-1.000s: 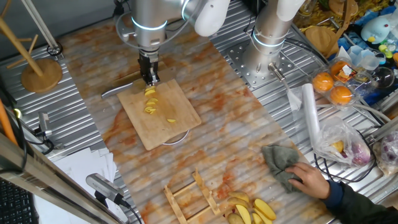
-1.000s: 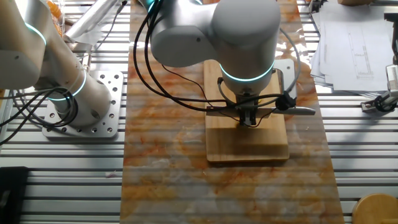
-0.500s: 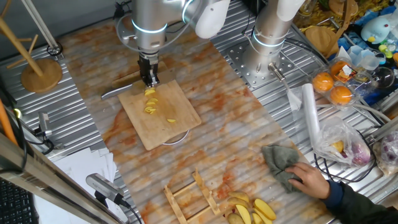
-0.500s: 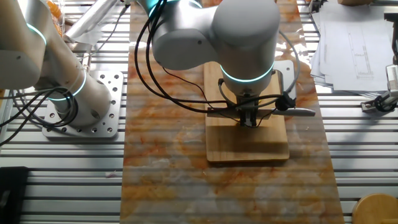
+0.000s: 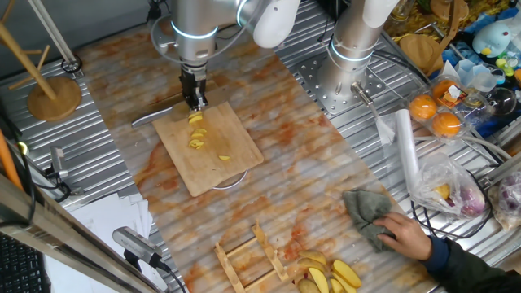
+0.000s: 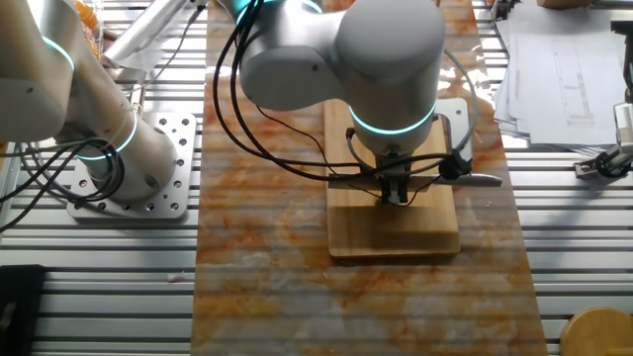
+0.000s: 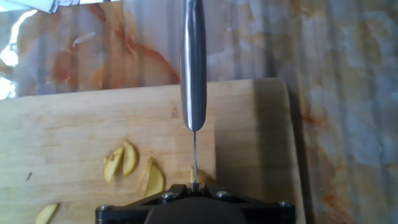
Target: Chop the potatoes
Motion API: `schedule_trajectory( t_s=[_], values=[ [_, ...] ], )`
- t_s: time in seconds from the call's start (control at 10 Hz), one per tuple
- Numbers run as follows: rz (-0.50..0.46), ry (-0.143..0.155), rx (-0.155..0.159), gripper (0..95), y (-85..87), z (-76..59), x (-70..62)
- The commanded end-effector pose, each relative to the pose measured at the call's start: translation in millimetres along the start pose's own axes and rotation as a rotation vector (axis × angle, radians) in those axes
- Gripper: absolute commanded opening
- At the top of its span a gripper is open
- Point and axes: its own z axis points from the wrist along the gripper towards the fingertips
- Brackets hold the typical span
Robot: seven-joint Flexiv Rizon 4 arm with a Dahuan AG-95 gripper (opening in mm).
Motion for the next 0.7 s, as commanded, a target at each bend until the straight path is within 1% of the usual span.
schedule_trajectory(
  t_s=[0.1,0.5,0.7],
  values=[
    [-0.001,-0.005,0.004,0.0,-0.8,2.6,-1.5],
    [-0.003,-0.006,0.009,0.0,-1.3,6.4,-1.1],
    [-0.005,0.002,0.011,0.0,-0.5,7.1,-1.5]
  ],
)
